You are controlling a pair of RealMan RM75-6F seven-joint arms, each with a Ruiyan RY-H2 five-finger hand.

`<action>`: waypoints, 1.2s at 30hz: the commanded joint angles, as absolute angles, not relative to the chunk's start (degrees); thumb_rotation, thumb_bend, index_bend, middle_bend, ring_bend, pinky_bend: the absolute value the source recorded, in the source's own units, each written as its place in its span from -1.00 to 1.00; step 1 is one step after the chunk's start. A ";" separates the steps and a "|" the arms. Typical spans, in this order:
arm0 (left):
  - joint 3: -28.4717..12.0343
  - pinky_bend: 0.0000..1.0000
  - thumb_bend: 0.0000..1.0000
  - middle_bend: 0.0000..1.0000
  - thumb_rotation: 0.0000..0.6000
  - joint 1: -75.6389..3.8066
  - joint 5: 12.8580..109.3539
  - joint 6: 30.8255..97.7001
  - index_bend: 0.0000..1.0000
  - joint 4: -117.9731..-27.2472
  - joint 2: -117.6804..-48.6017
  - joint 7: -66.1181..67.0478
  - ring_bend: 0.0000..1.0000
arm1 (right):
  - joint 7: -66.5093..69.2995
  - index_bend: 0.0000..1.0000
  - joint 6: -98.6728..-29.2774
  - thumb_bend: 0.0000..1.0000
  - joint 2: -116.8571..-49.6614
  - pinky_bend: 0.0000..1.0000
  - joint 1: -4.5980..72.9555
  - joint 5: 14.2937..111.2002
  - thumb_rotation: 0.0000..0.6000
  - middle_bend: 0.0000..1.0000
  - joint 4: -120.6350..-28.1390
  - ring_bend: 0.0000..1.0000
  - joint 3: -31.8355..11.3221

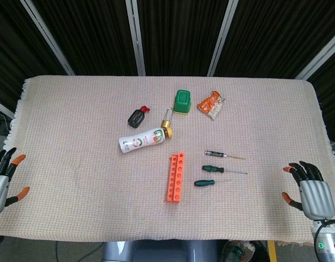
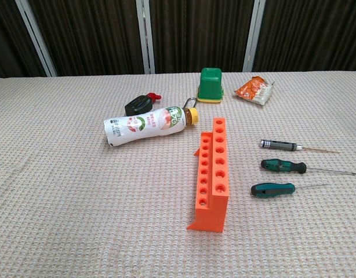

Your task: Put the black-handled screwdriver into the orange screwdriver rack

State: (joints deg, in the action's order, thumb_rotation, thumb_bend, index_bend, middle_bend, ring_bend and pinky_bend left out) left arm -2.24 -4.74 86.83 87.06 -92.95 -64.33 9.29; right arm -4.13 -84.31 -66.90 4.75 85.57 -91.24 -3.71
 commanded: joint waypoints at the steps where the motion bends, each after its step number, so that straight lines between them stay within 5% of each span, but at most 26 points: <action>1: -2.01 -1.00 -0.64 -0.93 1.00 -4.70 86.82 86.84 -0.63 -93.01 -64.35 9.29 -0.99 | -4.08 -0.43 -84.22 -0.68 -66.92 -0.71 4.78 85.47 1.00 -0.57 -91.26 -0.75 -3.71; 9: -1.28 -1.00 -0.67 -0.93 1.00 -3.95 87.18 87.32 -0.66 -92.77 -64.27 8.87 -0.99 | -3.77 -0.42 -83.93 -0.67 -66.89 -0.71 5.07 85.87 1.00 -0.57 -91.17 -0.75 -3.65; 14: -0.23 -1.00 -0.90 -1.00 1.00 -3.27 87.29 86.89 -0.95 -93.44 -63.27 6.46 -1.00 | -3.31 -0.44 -84.24 -0.67 -66.82 -0.71 5.06 86.32 1.00 -0.57 -91.04 -0.74 -3.61; 22: 0.28 -1.00 -0.92 -1.00 1.00 -2.14 87.68 88.02 -1.00 -93.88 -62.70 5.54 -1.00 | -4.64 -1.00 -80.22 -0.68 -64.34 -1.00 5.62 84.32 1.00 -1.00 -94.17 -1.00 -2.54; 28: 0.36 -1.00 -0.92 -1.00 1.00 -2.14 88.02 88.00 -1.00 -93.71 -62.77 7.54 -1.00 | -3.65 -0.96 -81.88 -0.67 -65.13 -1.00 5.42 85.54 1.00 -1.00 -93.43 -1.00 -2.79; 36: -0.41 -1.00 -0.92 -1.00 1.00 -2.18 89.41 89.74 -1.00 -92.45 -64.32 7.44 -1.00 | -2.47 -0.58 -85.10 -0.61 -66.97 -1.00 5.28 87.47 1.00 -0.77 -91.72 -1.00 -3.75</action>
